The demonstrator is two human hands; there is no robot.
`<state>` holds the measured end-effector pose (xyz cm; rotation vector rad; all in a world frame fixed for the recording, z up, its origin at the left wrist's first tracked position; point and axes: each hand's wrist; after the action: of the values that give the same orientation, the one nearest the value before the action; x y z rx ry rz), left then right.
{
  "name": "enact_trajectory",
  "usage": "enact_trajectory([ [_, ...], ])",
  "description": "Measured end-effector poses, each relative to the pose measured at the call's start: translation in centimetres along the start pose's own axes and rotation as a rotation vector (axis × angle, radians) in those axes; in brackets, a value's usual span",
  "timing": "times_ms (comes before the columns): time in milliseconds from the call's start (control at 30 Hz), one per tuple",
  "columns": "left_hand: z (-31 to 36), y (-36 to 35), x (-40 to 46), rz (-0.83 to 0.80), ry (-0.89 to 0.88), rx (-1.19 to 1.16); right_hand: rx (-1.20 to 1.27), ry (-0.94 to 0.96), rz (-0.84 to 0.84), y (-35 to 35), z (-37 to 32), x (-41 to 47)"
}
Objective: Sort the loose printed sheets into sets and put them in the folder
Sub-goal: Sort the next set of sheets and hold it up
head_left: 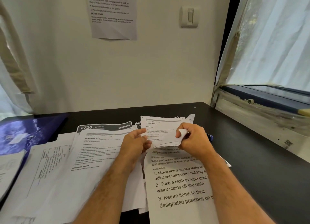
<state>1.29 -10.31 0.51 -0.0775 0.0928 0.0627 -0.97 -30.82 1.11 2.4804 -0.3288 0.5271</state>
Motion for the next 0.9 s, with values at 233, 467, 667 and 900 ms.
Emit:
enact_trajectory([
  [233,1.2,-1.4,2.7,0.203,-0.24,0.413,0.017,-0.037,0.058,1.2,1.0,0.4],
  [467,-1.1,-2.3,4.9,0.218,-0.224,0.809,0.009,-0.017,0.021,1.1,1.3,0.6],
  [667,-1.4,-1.7,4.7,0.188,-0.253,0.707,-0.086,-0.069,0.021,1.5,1.9,1.0],
  [900,-0.3,-1.6,3.0,-0.043,-0.451,0.441,0.09,-0.03,0.063,0.9,0.6,0.4],
])
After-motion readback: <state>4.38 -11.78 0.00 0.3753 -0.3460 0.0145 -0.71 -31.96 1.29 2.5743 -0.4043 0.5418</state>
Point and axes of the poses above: each hand's wrist, its own x-axis towards the middle knuckle, its own y-axis out of the back of the hand, z = x × y, and after that the axes turned 3 degrees about z, right-handed
